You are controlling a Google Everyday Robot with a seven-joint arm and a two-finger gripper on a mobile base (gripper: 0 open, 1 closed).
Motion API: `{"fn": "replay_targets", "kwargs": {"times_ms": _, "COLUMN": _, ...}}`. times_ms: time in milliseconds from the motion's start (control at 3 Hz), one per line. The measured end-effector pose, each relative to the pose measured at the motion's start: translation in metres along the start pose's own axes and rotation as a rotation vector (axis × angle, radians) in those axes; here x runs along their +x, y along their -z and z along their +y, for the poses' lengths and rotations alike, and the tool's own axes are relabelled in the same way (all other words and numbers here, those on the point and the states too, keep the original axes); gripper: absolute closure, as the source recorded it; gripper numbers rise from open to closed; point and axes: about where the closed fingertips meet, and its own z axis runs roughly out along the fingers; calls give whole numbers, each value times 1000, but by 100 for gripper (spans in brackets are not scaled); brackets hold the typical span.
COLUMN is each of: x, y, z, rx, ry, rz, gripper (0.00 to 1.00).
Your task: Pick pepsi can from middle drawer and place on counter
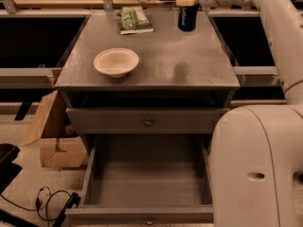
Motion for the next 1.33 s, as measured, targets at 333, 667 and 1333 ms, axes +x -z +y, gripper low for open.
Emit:
{"fn": "replay_targets", "kwargs": {"times_ms": 333, "x": 25, "y": -31, "z": -11, "rx": 8, "ry": -47, "rz": 6, "gripper": 100}}
{"fn": "replay_targets", "kwargs": {"times_ms": 667, "x": 54, "y": -56, "z": -9, "rx": -3, "ry": -71, "rz": 63, "gripper": 100}}
{"fn": "replay_targets", "kwargs": {"times_ms": 1333, "x": 67, "y": -71, "z": -7, "rx": -8, "ry": -94, "rz": 86, "gripper": 73}}
